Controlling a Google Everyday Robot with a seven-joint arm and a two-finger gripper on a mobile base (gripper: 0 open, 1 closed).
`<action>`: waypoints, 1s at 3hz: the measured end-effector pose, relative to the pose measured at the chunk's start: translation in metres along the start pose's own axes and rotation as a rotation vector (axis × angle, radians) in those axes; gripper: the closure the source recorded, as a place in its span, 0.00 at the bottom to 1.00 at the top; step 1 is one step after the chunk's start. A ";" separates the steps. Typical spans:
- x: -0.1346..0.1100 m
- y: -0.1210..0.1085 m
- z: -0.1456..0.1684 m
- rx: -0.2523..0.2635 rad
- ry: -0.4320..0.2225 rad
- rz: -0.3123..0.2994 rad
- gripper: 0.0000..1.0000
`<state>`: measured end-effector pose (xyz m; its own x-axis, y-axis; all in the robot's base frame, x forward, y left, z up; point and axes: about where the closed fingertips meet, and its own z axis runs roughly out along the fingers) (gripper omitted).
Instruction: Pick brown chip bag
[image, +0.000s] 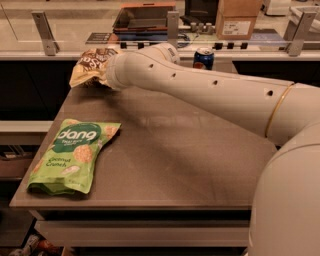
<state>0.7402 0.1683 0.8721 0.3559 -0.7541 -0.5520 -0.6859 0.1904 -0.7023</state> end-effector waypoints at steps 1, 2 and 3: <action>0.000 0.000 0.000 0.000 0.000 0.000 1.00; -0.007 -0.016 -0.007 0.021 0.009 -0.036 1.00; -0.021 -0.042 -0.023 0.064 0.030 -0.091 1.00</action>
Offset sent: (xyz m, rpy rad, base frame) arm 0.0108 -0.0074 0.0451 -0.0503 -0.0885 -0.0091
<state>0.7468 0.1620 0.9236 0.3951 -0.7884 -0.4715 -0.6091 0.1593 -0.7769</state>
